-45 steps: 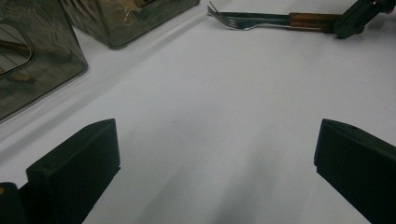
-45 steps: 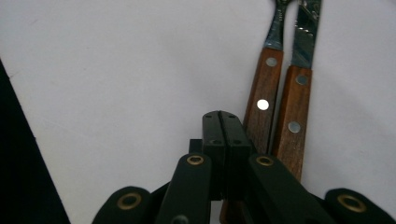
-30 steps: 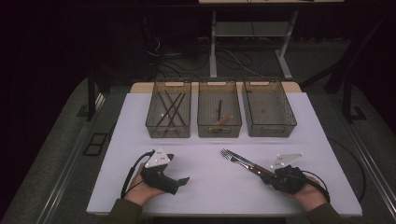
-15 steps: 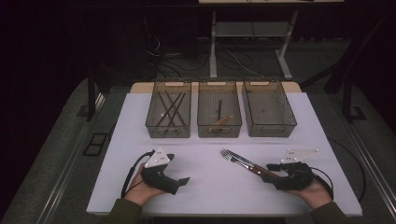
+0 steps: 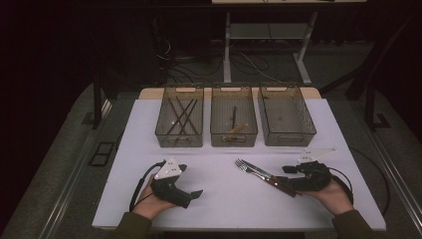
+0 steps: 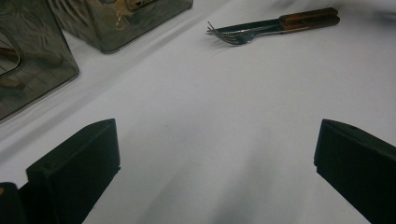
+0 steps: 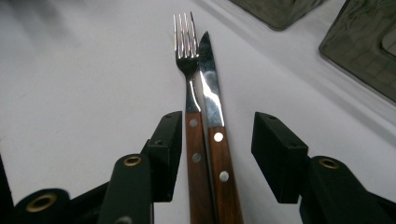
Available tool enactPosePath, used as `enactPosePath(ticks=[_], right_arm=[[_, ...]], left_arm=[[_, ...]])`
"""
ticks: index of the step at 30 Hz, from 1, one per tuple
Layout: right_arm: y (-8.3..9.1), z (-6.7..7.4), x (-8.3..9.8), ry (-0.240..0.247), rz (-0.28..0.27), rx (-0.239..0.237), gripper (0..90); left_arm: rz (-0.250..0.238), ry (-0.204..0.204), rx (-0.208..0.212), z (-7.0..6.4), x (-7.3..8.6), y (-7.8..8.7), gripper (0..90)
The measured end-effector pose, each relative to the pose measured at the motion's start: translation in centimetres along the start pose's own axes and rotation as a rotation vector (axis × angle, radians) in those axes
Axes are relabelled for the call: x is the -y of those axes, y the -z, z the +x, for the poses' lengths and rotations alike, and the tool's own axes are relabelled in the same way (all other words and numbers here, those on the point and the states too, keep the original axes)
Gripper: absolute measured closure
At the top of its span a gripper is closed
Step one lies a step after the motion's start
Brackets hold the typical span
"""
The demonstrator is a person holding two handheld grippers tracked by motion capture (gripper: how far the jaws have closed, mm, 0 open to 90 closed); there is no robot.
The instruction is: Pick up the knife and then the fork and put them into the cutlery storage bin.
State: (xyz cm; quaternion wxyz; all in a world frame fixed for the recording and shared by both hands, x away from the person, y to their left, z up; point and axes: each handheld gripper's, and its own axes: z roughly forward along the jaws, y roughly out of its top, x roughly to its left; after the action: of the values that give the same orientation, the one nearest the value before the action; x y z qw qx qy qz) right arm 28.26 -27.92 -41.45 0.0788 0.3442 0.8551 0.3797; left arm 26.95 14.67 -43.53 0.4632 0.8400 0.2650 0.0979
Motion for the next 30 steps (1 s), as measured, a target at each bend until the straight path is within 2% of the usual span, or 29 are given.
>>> enactPosePath(ticks=[2, 7, 12, 30], right_arm=[[-0.3, -0.4, -0.5, 0.005, -0.002, 0.000, 55.1], [-1.6, -1.4, -1.4, 0.004, 0.014, -0.038, 63.6], [-2.3, -1.2, -1.3, 0.035, 0.054, -0.032, 69.7], [-3.0, -0.9, -0.8, 0.070, 0.130, -0.038, 73.1]], left_arm=[[-0.001, 0.000, 0.000, 0.0, 0.0, 0.0, 0.0], [-0.006, 0.002, 0.004, 0.0, 0.0, 0.0, 0.0], [-0.006, -0.001, 0.007, -0.1, 0.0, 0.0, 0.0], [-0.005, -0.002, 0.010, -0.1, 0.0, 0.0, 0.0]])
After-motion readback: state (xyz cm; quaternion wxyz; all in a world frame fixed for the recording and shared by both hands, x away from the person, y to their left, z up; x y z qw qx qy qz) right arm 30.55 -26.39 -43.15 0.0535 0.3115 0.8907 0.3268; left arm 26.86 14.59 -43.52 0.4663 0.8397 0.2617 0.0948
